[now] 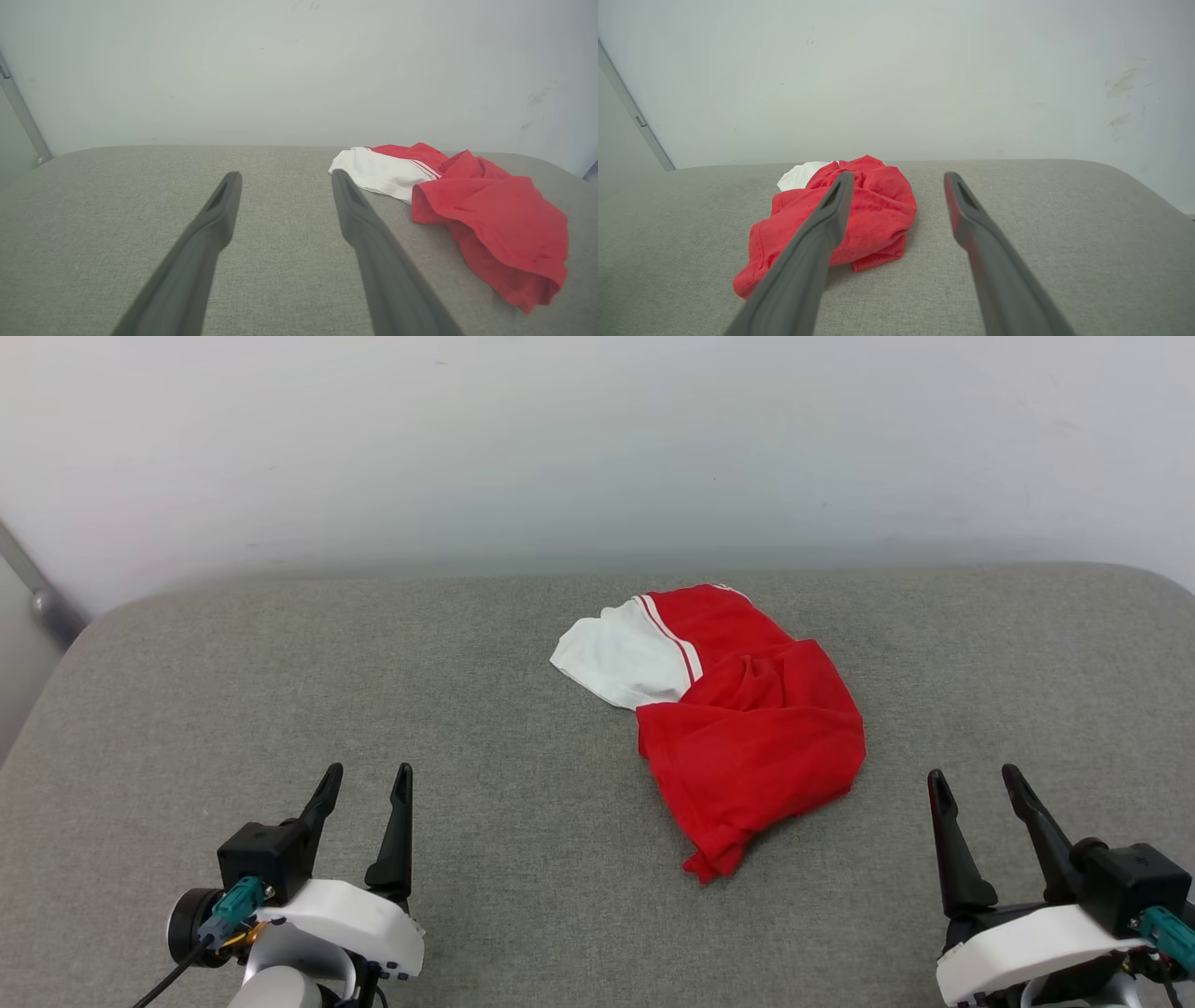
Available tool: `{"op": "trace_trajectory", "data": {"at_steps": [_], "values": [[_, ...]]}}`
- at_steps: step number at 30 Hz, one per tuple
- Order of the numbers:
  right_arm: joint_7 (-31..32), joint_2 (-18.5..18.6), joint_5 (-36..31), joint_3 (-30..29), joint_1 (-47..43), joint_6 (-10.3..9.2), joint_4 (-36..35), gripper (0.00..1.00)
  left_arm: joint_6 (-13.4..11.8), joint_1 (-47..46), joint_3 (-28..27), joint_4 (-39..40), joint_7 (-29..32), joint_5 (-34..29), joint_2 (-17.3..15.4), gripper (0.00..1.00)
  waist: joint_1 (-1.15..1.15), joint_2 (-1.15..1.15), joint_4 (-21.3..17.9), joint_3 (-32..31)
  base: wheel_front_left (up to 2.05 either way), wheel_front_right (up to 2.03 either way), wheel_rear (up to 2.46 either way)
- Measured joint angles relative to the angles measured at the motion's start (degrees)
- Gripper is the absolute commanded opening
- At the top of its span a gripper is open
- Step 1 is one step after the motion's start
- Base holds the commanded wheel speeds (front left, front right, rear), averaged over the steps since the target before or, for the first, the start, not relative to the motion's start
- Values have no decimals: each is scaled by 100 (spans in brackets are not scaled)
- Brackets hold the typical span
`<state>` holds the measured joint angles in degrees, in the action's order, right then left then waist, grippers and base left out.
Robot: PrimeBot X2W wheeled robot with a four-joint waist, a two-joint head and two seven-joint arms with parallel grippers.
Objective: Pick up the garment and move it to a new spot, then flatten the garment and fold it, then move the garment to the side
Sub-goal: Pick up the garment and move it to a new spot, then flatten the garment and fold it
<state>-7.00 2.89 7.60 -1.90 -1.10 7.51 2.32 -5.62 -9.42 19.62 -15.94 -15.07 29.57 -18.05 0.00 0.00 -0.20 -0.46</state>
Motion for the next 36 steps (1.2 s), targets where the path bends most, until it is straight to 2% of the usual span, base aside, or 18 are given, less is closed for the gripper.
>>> {"op": "trace_trajectory", "data": {"at_steps": [17, 20, 24, 30, 36], "values": [[-7, 0, 11, 129, 28, -1, 14, 100, 73, -260, -122, -64, 42, 8, -90, 100, 0, 0, -145, 89, 0, 0, 0], [-11, 1, 9, 205, 183, -1, 21, 100, 229, -719, -123, -64, 222, 48, -151, 100, 0, 0, -218, 222, 0, 0, 0], [-53, 0, -24, 414, 393, -1, 64, 100, 532, -1508, -103, -147, 669, 75, -425, 100, 0, 0, -426, 421, 0, 0, 0], [-253, 0, 27, 590, 706, 0, 244, 100, 955, -2904, -53, -528, 1566, 169, -777, 100, 1, 0, -786, 895, 0, 0, 0], [-515, 2, 256, 701, 920, 0, 491, 100, 1248, -3906, 323, -929, 2630, 423, -984, 100, 1, 0, -1245, 1359, 0, 0, 0]]}}
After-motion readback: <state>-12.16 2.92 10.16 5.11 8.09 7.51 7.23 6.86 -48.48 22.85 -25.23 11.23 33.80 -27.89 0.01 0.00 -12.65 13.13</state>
